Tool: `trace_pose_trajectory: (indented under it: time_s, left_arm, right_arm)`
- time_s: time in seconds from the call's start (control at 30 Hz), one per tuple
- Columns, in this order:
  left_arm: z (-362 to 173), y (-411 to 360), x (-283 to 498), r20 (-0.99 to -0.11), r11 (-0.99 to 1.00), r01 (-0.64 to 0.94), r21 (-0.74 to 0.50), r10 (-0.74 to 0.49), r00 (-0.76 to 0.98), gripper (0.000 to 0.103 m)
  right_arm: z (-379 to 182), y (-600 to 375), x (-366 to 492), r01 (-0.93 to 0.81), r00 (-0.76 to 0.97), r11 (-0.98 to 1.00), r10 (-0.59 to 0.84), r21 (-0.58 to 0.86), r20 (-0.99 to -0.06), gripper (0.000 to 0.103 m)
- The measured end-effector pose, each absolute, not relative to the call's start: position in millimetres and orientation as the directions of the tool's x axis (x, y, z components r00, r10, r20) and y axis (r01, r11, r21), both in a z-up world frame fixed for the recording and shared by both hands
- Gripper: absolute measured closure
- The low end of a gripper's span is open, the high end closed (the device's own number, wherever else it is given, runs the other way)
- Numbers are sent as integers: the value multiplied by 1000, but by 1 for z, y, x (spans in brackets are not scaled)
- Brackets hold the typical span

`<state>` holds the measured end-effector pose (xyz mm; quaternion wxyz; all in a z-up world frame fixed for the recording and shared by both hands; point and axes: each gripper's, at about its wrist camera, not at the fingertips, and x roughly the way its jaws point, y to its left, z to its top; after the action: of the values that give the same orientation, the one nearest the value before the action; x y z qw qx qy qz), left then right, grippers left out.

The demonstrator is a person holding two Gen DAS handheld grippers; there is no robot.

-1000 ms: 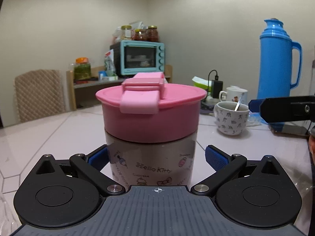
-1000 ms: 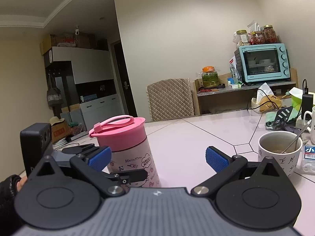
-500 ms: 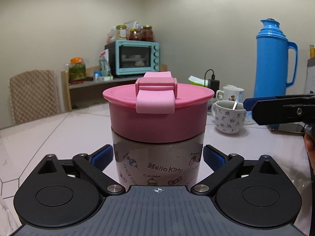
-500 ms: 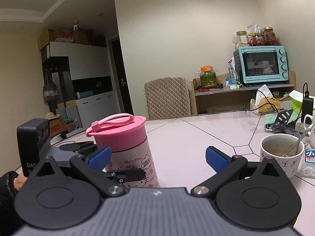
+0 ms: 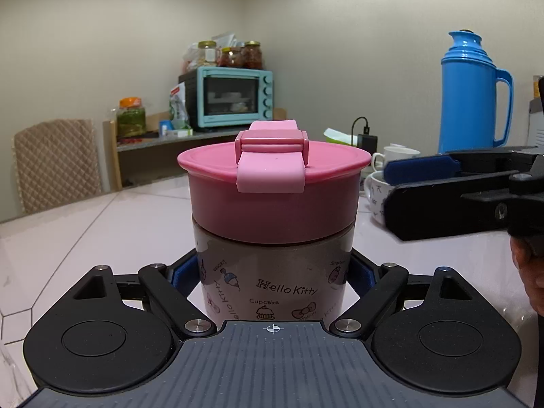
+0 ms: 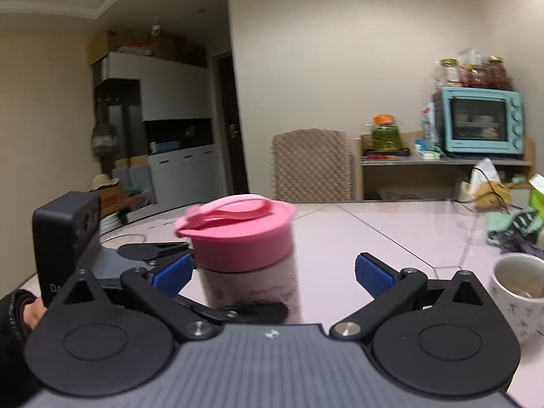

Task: Unscrew bottle cap and pour
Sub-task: 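Close the left gripper around the bottle body while the right gripper approaches the pink lid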

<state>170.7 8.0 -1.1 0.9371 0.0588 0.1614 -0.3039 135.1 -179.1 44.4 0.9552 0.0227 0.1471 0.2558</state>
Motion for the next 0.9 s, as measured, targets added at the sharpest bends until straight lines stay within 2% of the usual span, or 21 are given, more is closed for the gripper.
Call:
trace_pose_trajectory:
  time_s: [0.43,0.7,0.83,0.9]
  left_arm:
    - [-1,4,170,-341,810,586,15,-546,765,13]
    - [-1,4,170,-341,810,586,16,-547,765,13]
    - [-1,4,169,-341,810,587,17,-547,765,13]
    - [-1,4,169,-340,810,587,17,-547,765,13]
  right_arm:
    - [46,-146,158,-521,804,851,514,61,-298,2]
    - [46,-140,164,-529,801,847,515,41,-304,12]
    - [45,-140,166,-530,802,847,514,34,-304,12]
    - [45,-140,166,-530,802,847,513,31,-304,17]
